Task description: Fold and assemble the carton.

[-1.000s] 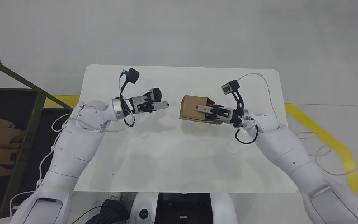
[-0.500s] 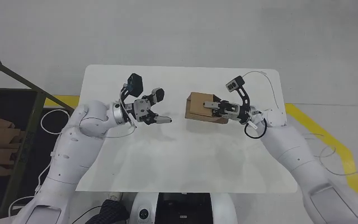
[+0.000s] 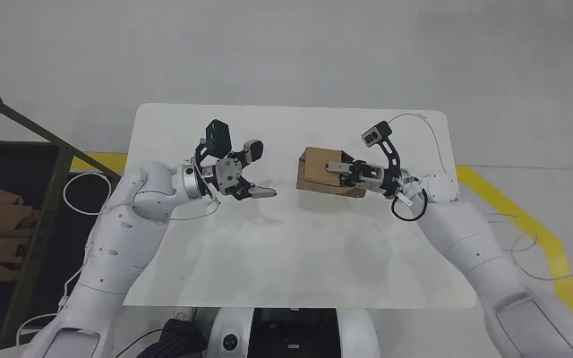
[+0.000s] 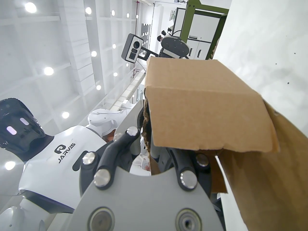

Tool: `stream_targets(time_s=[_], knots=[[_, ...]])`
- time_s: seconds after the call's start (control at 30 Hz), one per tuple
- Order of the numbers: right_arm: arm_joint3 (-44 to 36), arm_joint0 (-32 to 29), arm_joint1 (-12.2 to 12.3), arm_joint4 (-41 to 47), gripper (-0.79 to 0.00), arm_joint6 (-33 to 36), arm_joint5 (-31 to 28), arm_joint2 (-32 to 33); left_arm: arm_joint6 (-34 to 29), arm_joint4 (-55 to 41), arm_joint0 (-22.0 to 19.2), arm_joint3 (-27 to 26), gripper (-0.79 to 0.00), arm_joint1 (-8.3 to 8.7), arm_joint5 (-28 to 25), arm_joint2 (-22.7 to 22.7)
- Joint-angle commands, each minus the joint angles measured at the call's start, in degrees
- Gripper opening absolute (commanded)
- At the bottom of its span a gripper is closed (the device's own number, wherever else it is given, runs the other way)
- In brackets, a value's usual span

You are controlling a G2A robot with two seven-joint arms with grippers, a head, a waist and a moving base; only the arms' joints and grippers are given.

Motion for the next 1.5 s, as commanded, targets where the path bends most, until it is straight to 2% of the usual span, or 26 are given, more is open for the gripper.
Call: stream_targets(time_s=[0.0, 0.17, 0.23, 0.47, 0.67, 0.8, 0.97, 1.2, 1.47], knots=[[0.0, 0.0, 0.0, 0.0, -0.785, 0.0, 0.0, 0.0, 0.0, 0.0, 0.0, 0.0, 0.0, 0.0, 0.0, 0.0], [0.0, 0.0, 0.0, 0.0, -0.785, 0.0, 0.0, 0.0, 0.1, 0.2, 0.0, -0.2, 0.0, 0.0, 0.1, 0.0], [-0.1, -0.1, 0.0, -0.1, -0.785, -0.4, 0.2, 0.0, 1.7, 5.8, -0.4, -1.2, 0.0, 0.05, 0.2, -1.1], [-2.8, -0.8, 0.2, -3.0, -0.785, -0.7, 5.4, 1.4, 18.1, 27.0, -1.2, 1.9, 0.0, -0.3, -0.2, 0.7], [-3.0, -0.8, -0.3, -3.1, -0.785, 0.8, 6.7, 2.2, 34.6, 42.0, -2.5, 4.5, 0.0, 0.8, -0.2, 5.9], [-2.6, -0.7, -0.9, -3.1, -0.785, 1.4, 6.3, 2.1, 43.9, 47.9, -4.3, 7.6, 0.0, 1.68, -0.2, 10.3], [-1.6, -0.4, -1.7, -3.6, -0.785, 2.6, 4.5, 1.9, 52.4, 50.1, -7.0, 11.0, 0.0, 2.09, -0.2, 14.7], [-1.4, -0.2, -2.8, -4.2, -0.785, 3.5, 3.5, 1.5, 57.3, 52.9, -9.5, 13.7, 0.0, 1.58, 0.3, 18.7], [-1.8, -0.8, -3.6, -4.3, -0.785, 4.3, 4.4, 1.8, 59.7, 54.4, -10.7, 15.6, 0.0, 0.59, 3.8, 21.4]])
